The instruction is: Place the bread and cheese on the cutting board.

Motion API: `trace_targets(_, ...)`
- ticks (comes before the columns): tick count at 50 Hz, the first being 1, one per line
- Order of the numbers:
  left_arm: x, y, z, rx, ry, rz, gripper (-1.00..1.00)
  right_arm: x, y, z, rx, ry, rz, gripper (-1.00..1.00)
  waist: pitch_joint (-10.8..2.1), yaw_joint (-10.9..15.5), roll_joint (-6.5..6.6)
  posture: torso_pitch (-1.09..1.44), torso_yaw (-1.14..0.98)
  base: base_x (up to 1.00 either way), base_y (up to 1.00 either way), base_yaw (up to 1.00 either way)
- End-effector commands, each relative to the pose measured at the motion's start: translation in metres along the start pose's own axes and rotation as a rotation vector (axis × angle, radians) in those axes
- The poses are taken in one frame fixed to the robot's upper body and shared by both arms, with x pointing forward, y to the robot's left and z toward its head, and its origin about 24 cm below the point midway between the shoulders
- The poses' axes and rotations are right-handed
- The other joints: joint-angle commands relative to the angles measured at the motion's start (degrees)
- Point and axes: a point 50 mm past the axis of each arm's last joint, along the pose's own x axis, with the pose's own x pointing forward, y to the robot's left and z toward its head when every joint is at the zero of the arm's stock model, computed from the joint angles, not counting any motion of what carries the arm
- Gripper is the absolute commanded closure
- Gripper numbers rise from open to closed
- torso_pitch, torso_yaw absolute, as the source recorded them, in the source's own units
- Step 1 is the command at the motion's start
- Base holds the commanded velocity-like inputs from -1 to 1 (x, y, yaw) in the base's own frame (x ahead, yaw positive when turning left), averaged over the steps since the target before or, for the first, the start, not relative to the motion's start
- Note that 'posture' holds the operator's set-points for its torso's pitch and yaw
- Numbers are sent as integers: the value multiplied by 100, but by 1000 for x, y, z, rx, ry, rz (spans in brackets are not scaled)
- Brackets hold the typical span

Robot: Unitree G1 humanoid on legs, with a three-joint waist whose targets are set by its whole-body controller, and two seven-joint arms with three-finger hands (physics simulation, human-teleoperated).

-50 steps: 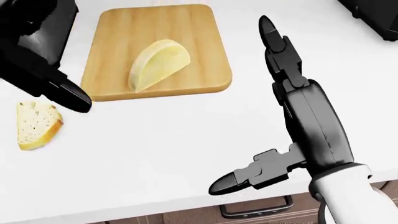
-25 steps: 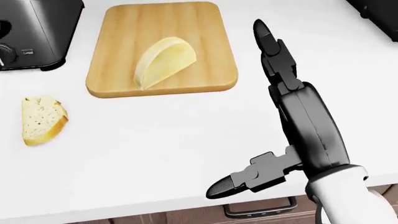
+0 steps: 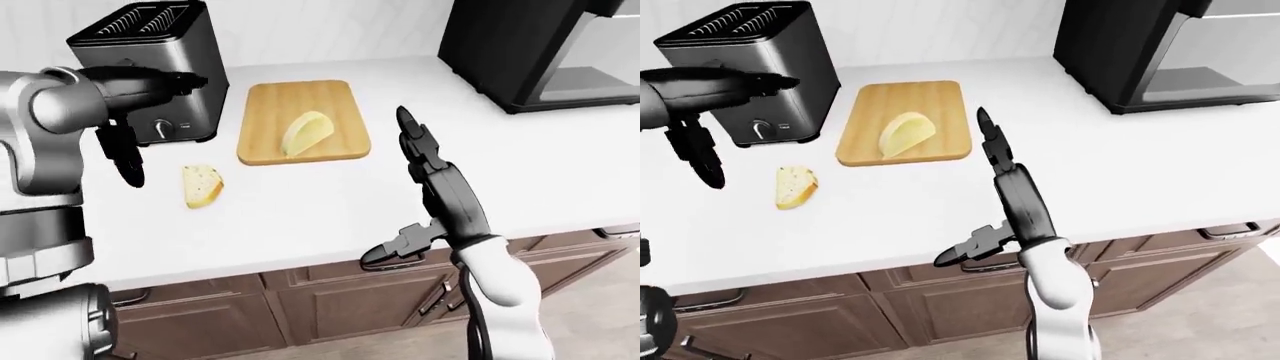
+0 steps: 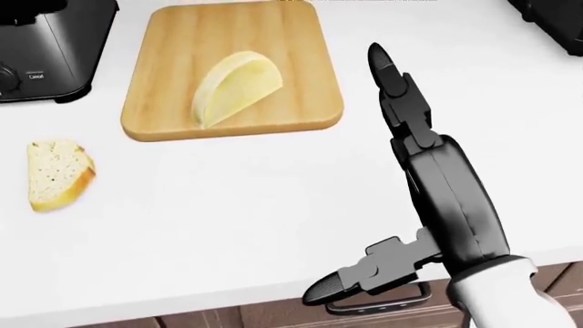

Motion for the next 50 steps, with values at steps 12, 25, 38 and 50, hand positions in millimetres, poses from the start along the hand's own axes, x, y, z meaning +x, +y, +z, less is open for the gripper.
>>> trace_targets(12,-7,10,2,29,16,74,-3,-2,-4,12,-19,-70,-27,-100,-138,-27,58,0,0,0,0,0)
trace_targets(25,10,2,13,12,-10,65,1,-1,-5,13,-24,-71,-27,-100,-141,-16,55,0,0,0,0,0)
trace_targets(38,19,-3,11,57,0,20,7,-1,-5,11,-24,-68,-25,-100,-153,-32,41,0,0,0,0,0)
trace_targets(50,14,-1,13,52,-19,28,-15,-1,-3,10,-21,-69,-22,-100,-144,-21,49,0,0,0,0,0)
